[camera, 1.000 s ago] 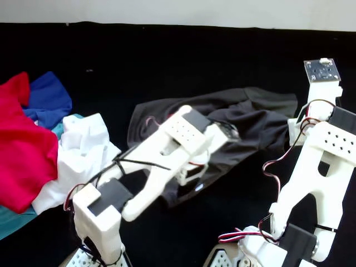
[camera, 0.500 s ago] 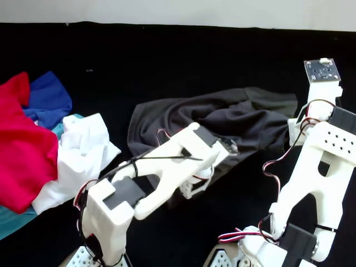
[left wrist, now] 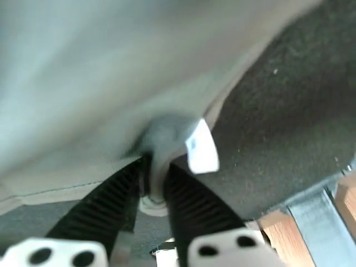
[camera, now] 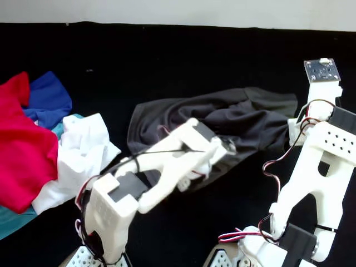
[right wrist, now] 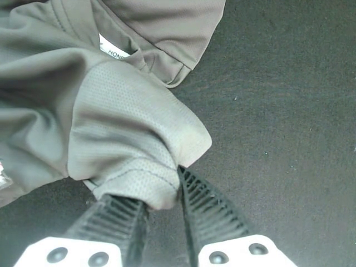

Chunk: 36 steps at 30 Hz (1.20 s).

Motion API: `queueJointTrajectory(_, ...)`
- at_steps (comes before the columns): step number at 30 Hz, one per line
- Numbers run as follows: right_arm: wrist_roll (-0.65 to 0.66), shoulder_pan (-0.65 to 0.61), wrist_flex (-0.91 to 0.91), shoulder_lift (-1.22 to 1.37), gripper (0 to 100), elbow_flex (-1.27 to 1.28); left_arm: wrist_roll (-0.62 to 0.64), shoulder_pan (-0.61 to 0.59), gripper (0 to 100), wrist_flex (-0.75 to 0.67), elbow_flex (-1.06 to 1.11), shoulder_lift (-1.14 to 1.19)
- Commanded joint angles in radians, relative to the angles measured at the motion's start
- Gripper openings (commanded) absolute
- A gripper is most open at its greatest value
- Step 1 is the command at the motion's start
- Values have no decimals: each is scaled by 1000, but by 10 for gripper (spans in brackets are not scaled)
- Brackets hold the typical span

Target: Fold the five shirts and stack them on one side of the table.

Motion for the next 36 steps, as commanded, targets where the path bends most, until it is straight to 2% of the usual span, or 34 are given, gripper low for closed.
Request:
queueJointTrajectory(1, -32, 8, -51, -33, 5, 50, -17, -85, 9, 91, -97, -97)
queueJointTrajectory(6, -112, 39, -114, -36, 5, 59, -17, -185, 9, 226, -265, -231)
queueJointTrajectory(10, -144, 41, -42, -36, 5, -79, -17, -249, 9, 267, -361, -343)
queueJointTrajectory(16, -201, 28, 166, -36, 5, -437, -17, -360, 9, 267, -458, -559)
queueJointTrajectory(21, -253, 28, 260, -36, 5, -736, -17, -441, 9, 264, -559, -762)
queueJointTrajectory(29, -284, 21, 252, -30, 5, -1130, -17, -501, 9, 236, -665, -918)
queueJointTrajectory(36, -275, 16, 165, -33, 5, -1211, -15, -552, 9, 160, -668, -935)
